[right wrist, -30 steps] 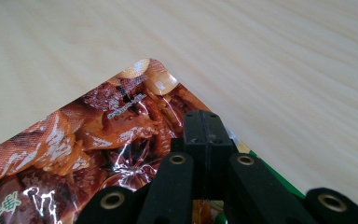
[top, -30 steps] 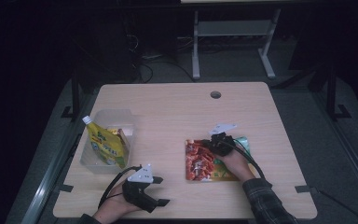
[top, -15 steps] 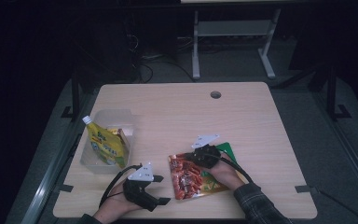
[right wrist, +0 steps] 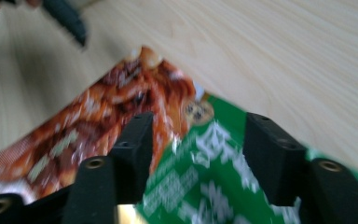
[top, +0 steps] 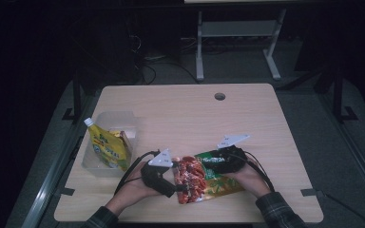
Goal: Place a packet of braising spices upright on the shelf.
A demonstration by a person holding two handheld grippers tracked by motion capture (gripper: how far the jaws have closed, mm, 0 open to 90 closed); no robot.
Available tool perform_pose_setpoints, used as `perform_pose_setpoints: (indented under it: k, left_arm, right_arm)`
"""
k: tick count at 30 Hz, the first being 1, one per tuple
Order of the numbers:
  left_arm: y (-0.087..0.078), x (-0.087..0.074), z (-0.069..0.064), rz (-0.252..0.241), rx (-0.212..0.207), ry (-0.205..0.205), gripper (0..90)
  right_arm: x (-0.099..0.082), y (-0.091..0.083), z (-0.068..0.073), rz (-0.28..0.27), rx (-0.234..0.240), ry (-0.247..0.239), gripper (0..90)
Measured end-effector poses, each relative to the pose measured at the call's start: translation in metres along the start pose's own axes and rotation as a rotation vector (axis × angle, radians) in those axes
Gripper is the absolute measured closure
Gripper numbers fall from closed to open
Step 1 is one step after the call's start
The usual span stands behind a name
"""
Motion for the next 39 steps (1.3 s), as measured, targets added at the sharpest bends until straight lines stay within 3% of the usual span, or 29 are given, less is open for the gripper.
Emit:
perform_pose_setpoints:
  k: [6,15,19,25,31,35,39]
  left_arm:
    - [0.026,0.014,0.022,0.029,0.016,0.022,13.3]
    - [0.063,0.024,0.047,0.074,-0.009,0.043,13.3]
    - [0.069,0.019,0.050,0.112,-0.025,0.059,13.3]
    - [0.075,0.014,0.052,0.119,-0.048,0.037,14.0]
    - [0.075,0.014,0.048,0.121,-0.077,0.067,17.8]
    - [0.074,0.014,0.046,0.154,-0.065,0.095,25.9]
    - [0.074,0.017,0.040,0.170,-0.064,0.124,45.5]
  right_arm:
    - [-0.024,-0.027,-0.001,0.026,-0.050,-0.004,32.4]
    - [-0.052,-0.064,-0.006,-0.013,-0.097,0.061,30.5]
    - [-0.062,-0.075,-0.010,-0.023,-0.123,0.085,30.3]
    - [-0.070,-0.084,-0.013,-0.037,-0.155,0.106,30.0]
    - [-0.073,-0.091,-0.014,-0.054,-0.176,0.112,29.8]
    - [-0.072,-0.094,-0.015,-0.072,-0.181,0.121,29.7]
    - [-0.071,-0.096,-0.015,-0.081,-0.182,0.115,29.7]
Point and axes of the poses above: each handheld gripper's, and its own axes: y roughly forward along the jaws, x roughly out of its top, z roughly to its left, the point moved 8 cm from there along y, roughly forward along the jaws, and after that the axes turned 6 degrees about y, right-handed, at the moved point
